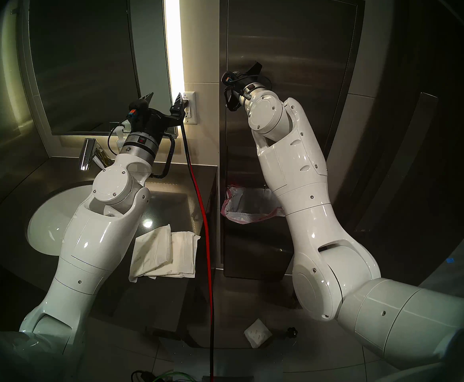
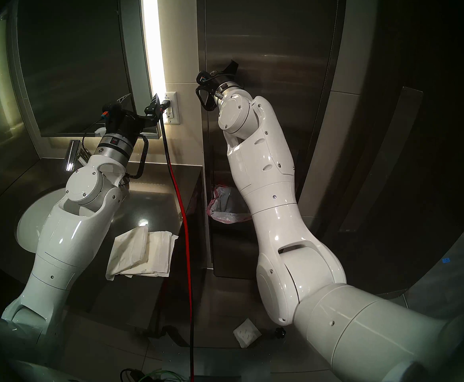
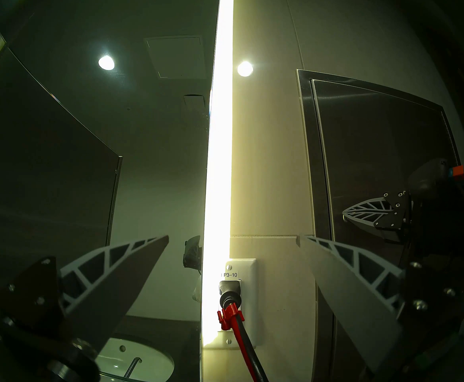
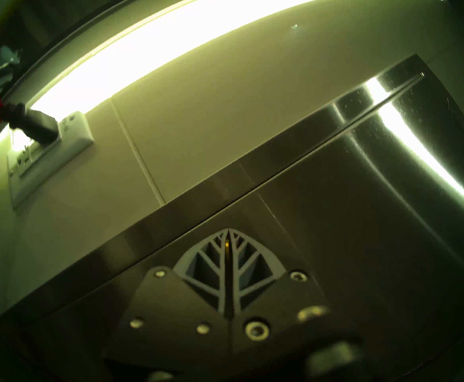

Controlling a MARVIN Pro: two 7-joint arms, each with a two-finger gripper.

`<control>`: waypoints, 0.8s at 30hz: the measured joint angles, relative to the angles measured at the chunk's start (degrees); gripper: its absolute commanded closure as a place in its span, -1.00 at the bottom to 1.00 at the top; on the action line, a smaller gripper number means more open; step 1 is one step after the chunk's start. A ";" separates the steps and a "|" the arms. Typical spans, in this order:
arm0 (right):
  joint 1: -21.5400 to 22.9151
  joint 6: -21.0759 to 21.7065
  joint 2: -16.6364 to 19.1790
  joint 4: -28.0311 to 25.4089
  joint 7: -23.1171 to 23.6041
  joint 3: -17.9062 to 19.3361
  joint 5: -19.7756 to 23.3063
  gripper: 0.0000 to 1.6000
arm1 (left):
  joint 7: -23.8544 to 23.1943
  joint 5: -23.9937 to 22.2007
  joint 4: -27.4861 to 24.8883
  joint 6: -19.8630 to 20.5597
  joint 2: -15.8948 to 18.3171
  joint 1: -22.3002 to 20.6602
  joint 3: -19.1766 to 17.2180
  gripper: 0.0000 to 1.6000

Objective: Twist key and open towel dispenser

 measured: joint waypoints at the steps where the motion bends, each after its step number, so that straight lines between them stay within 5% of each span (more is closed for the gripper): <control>1: -0.18 0.28 -0.45 -0.22 0.10 0.53 0.84 1.00 | 0.00 0.00 0.00 0.00 0.00 0.00 0.00 -1.00; 12: -2.17 3.52 -4.47 -3.69 2.55 5.10 8.25 1.00 | 0.00 0.00 0.00 0.00 0.00 0.00 0.00 -1.00; 24: -6.83 4.61 -4.00 -11.99 7.69 4.75 9.33 1.00 | 0.00 0.00 0.00 0.00 0.00 0.00 0.00 -1.00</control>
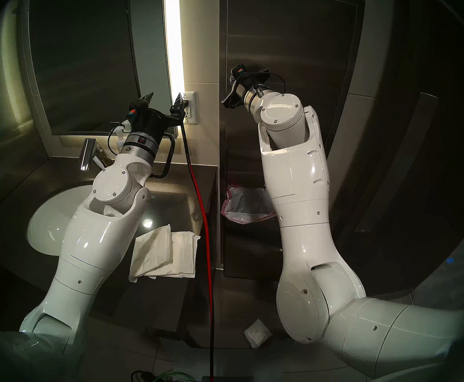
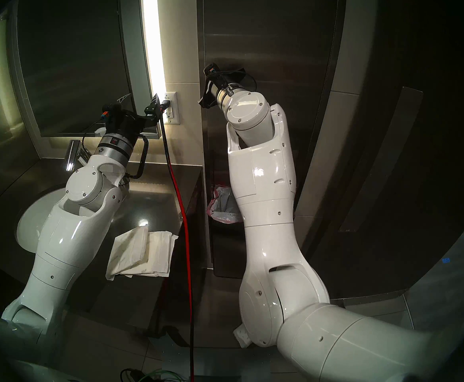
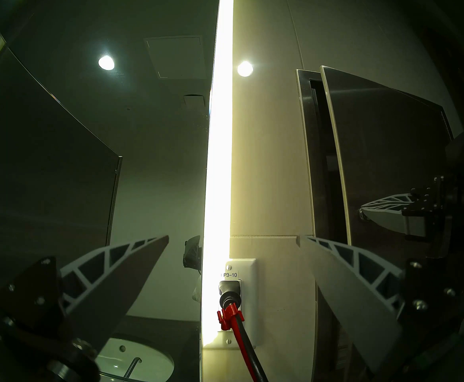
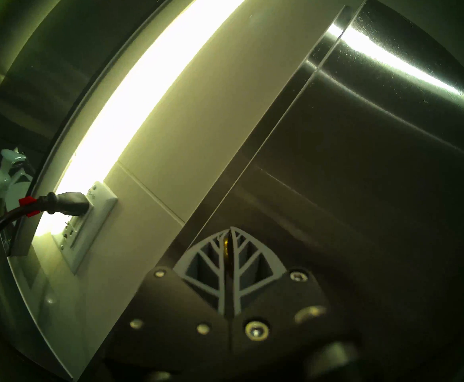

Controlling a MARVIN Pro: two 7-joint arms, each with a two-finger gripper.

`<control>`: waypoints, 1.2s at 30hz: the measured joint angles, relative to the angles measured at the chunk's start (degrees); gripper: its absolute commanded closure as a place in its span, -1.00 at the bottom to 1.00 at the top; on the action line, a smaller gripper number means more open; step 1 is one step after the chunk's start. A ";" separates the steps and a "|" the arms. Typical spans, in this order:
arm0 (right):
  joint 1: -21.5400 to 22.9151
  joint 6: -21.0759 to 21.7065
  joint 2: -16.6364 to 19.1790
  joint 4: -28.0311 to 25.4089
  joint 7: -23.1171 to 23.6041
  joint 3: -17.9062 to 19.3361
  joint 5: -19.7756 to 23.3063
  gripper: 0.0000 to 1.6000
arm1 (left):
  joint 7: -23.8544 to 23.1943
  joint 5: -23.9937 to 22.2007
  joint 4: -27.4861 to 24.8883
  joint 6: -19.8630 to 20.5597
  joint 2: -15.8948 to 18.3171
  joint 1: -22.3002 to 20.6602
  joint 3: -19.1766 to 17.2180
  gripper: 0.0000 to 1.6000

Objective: Twist key and open towel dispenser

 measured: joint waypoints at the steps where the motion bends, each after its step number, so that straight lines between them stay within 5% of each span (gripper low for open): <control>1: -0.45 0.04 0.18 -0.85 0.58 -0.12 0.00 1.00 | 0.00 0.00 0.00 0.00 0.00 0.00 0.00 -1.00; 19: -9.68 0.82 3.35 -17.20 9.67 -1.29 0.62 1.00 | 0.00 0.00 0.00 0.00 0.00 0.00 0.00 -1.00; 36: -17.15 0.58 6.68 -30.01 18.19 2.08 5.66 1.00 | 0.00 0.00 0.00 0.00 0.00 0.00 0.01 -1.00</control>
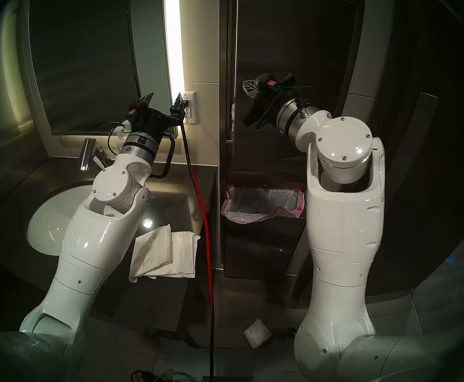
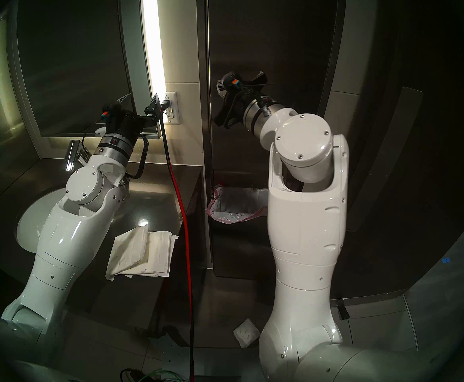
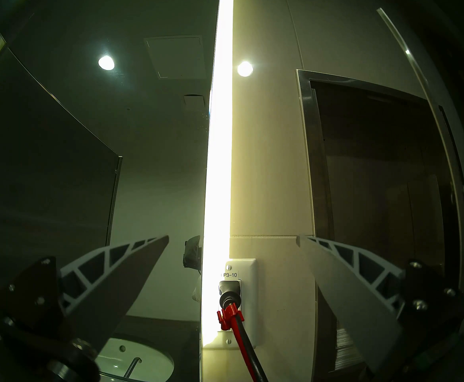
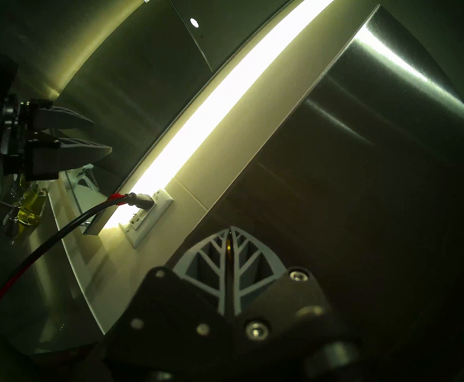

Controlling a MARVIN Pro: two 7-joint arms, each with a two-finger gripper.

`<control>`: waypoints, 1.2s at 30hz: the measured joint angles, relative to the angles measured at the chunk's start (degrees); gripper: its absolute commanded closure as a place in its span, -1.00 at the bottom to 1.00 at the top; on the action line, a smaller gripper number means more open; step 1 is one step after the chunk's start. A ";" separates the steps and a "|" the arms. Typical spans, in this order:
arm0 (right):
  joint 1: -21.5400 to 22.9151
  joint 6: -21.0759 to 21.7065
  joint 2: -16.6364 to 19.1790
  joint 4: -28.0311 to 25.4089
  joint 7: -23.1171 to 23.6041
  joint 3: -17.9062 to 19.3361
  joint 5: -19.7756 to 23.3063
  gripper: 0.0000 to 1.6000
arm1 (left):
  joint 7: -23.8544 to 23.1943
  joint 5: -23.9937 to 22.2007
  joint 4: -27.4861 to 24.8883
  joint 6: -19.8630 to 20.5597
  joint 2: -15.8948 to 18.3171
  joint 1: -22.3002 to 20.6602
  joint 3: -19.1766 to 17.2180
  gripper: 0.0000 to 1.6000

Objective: Twist key and open towel dispenser

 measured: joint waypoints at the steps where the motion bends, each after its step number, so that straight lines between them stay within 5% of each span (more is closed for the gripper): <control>1: -0.34 -0.12 0.11 -0.43 0.32 0.34 0.55 1.00 | 0.00 0.00 0.00 0.00 0.00 0.00 0.00 -1.00; 19: -7.00 -2.21 2.46 -4.13 5.26 7.70 9.12 1.00 | 0.01 0.00 0.00 0.00 0.00 0.00 0.00 -1.00; 36: -6.77 -4.20 2.33 -3.53 7.42 9.06 11.65 1.00 | 0.01 0.00 0.00 0.00 0.00 0.00 0.00 -1.00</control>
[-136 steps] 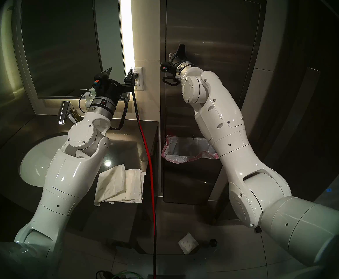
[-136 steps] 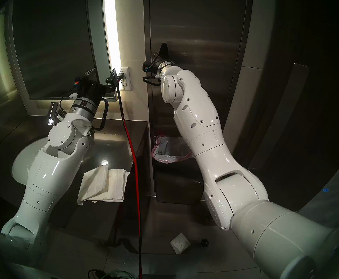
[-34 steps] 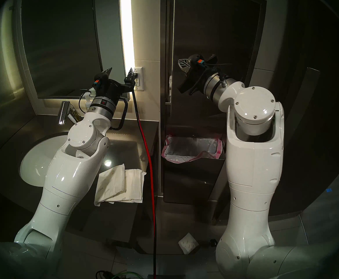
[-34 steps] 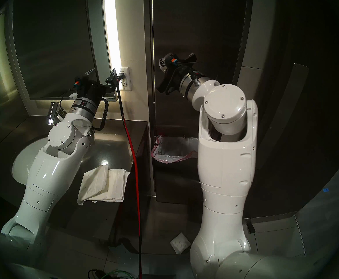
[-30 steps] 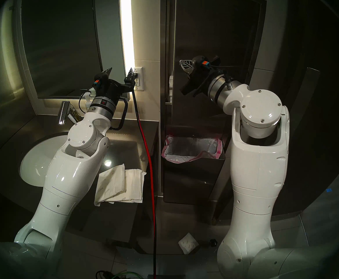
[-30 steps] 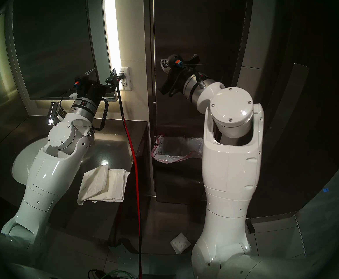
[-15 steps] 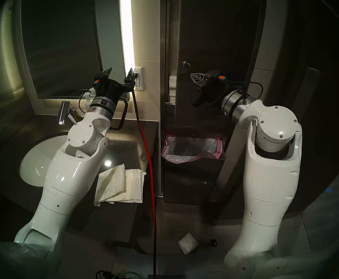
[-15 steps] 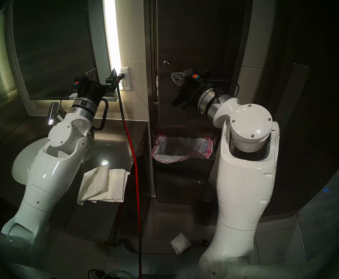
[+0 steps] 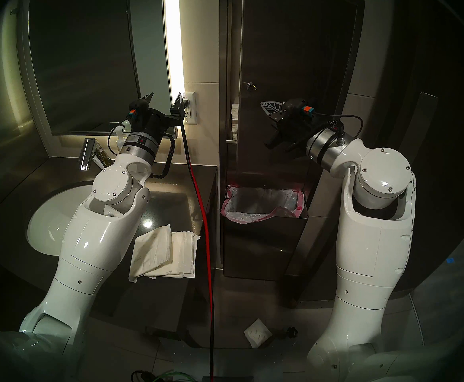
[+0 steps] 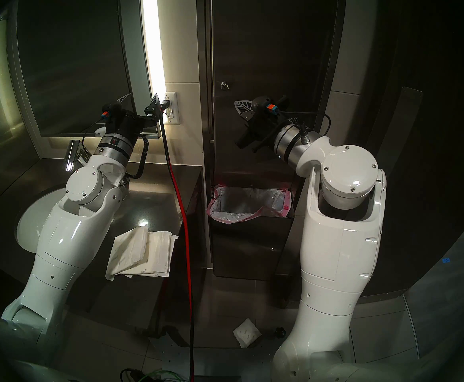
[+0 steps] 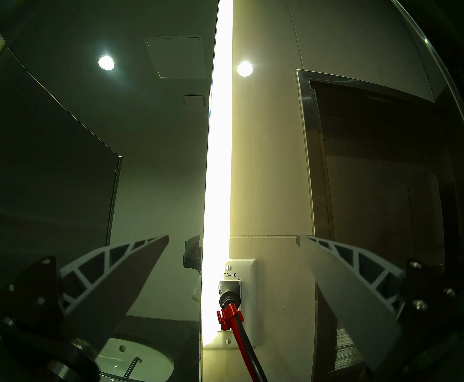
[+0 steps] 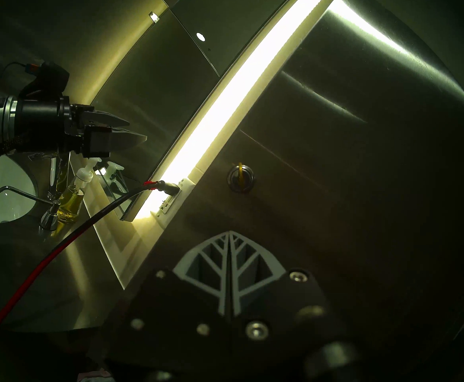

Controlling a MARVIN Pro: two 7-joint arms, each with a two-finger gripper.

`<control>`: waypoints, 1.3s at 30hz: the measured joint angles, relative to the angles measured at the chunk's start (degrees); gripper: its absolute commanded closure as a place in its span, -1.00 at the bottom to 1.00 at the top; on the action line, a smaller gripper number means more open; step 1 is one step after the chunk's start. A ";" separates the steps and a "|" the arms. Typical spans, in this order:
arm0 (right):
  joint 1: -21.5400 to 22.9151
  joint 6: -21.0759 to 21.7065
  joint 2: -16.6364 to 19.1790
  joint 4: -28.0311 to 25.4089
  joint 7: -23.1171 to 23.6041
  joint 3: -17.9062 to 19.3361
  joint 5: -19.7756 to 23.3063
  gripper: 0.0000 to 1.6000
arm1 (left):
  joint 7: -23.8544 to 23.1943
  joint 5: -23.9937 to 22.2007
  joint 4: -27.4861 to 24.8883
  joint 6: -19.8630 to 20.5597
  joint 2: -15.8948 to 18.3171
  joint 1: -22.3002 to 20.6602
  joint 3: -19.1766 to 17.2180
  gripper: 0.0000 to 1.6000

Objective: Twist key and open towel dispenser

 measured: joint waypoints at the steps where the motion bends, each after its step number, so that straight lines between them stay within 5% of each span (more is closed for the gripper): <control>1: 0.00 -0.02 -0.03 0.01 0.04 -0.02 0.03 1.00 | 0.00 0.00 0.00 0.00 0.00 0.00 0.00 -1.00; 6: 0.03 -0.12 -0.31 0.00 0.17 -0.07 0.32 1.00 | 0.00 0.00 0.00 0.00 0.00 0.00 0.00 -1.00; 8: 0.02 -0.10 -0.39 -0.11 0.34 -0.07 0.53 0.33 | 0.00 0.00 0.00 0.00 0.00 0.00 0.00 -1.00; 9: 0.02 -0.07 -0.41 -0.16 0.46 -0.06 0.63 0.17 | 0.00 0.00 0.00 0.00 0.00 0.00 0.00 -1.00; 13: -0.13 0.30 -0.42 -0.56 1.33 -0.05 1.09 0.15 | 0.00 0.00 0.00 0.00 0.00 0.00 0.00 -1.00; 16: -0.26 0.68 -0.42 -0.76 1.66 -0.06 1.29 -0.07 | 0.00 0.00 0.00 0.00 0.00 0.00 0.00 -1.00; 20: -0.42 1.40 -0.37 -1.04 1.78 -0.20 1.43 0.18 | 0.00 0.00 0.00 0.00 0.00 0.00 0.00 -1.00; 27: -0.74 3.55 -0.31 -2.20 0.97 1.03 1.76 0.24 | 0.00 0.00 0.00 0.00 0.00 0.00 0.00 -1.00; 39: -4.05 4.83 2.74 -5.92 4.93 10.84 3.27 0.34 | 0.00 0.00 0.00 0.00 0.00 0.00 0.00 -1.00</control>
